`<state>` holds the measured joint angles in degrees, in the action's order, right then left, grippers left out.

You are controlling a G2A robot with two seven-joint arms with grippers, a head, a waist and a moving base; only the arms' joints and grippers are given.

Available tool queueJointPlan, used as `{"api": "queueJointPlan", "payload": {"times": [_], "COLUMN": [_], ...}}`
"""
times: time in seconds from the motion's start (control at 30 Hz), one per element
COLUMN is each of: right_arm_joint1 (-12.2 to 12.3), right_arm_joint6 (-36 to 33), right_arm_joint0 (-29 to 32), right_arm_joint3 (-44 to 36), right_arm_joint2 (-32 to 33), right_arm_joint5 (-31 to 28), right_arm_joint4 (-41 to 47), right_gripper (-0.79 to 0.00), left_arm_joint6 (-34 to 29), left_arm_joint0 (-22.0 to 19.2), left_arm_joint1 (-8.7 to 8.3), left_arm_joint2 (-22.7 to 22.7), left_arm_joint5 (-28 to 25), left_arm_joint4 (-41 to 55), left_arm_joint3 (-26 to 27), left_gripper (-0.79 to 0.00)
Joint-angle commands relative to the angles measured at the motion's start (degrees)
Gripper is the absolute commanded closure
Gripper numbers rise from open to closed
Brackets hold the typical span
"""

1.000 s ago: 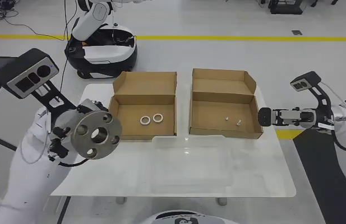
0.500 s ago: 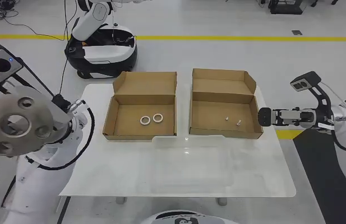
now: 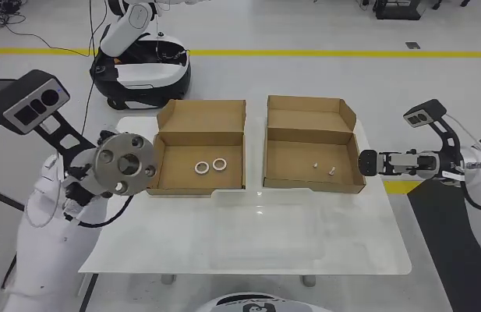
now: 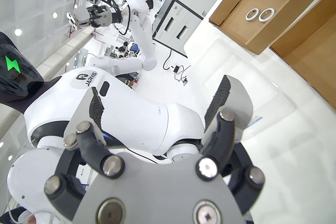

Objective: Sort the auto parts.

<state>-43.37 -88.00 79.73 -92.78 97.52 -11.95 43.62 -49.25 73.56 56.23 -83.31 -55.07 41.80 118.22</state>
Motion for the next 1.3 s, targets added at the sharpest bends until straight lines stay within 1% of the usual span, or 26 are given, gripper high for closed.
{"api": "queueJointPlan", "payload": {"times": [0.0, 0.1, 0.2, 0.4, 0.57, 0.67, 0.83, 0.97, 1.27], "right_arm_joint1": [0.00, 0.00, 0.00, 0.00, 0.00, 0.00, 0.00, 0.00, 0.00], "right_arm_joint6": [0.00, 0.00, 0.00, 0.00, 0.00, 0.00, 0.00, 0.00, 0.00], "right_arm_joint0": [0.00, 0.00, 0.00, 0.00, 0.00, 0.00, 0.00, 0.00, 0.00], "right_arm_joint3": [0.00, 0.00, 0.00, 0.00, 0.00, 0.00, 0.00, 0.00, 0.00], "right_arm_joint2": [0.00, 0.00, 0.00, 0.00, 0.00, 0.00, 0.00, 0.00, 0.00], "right_arm_joint5": [0.00, 0.00, 0.00, 0.00, 0.00, 0.00, 0.00, 0.00, 0.00], "right_arm_joint4": [0.01, 0.01, 0.01, 0.01, 0.01, 0.01, 0.01, 0.01, 0.01], "right_gripper": [-0.785, -0.785, -0.785, -0.785, -0.785, -0.785, -0.785, -0.785, -0.785], "left_arm_joint6": [-0.18, -0.79, -0.37, 2.88, 2.96, 2.96, 2.96, 2.96, 2.02], "left_arm_joint0": [0.30, 0.49, 0.92, 1.35, 0.84, 0.56, 0.28, 0.03, -0.33], "left_arm_joint1": [-0.27, -0.76, -1.11, -1.42, -1.24, -0.99, -0.79, -0.84, -1.95], "left_arm_joint2": [-0.31, -1.07, -1.32, 0.23, 0.88, 0.71, 0.51, 0.51, 0.97], "left_arm_joint5": [0.20, 0.82, 0.40, -2.85, -2.93, -2.93, -2.93, -2.93, -1.99], "left_arm_joint4": [-1.78, -5.04, -6.03, -0.67, 6.03, 8.19, 8.04, 6.10, -1.49], "left_arm_joint3": [-0.40, -0.91, -1.20, -0.46, 0.49, 0.65, 0.38, -0.16, -1.87], "left_gripper": [0.000, 0.000, 0.000, 0.000, 0.000, 0.000, 0.000, 0.000, 0.000]}}
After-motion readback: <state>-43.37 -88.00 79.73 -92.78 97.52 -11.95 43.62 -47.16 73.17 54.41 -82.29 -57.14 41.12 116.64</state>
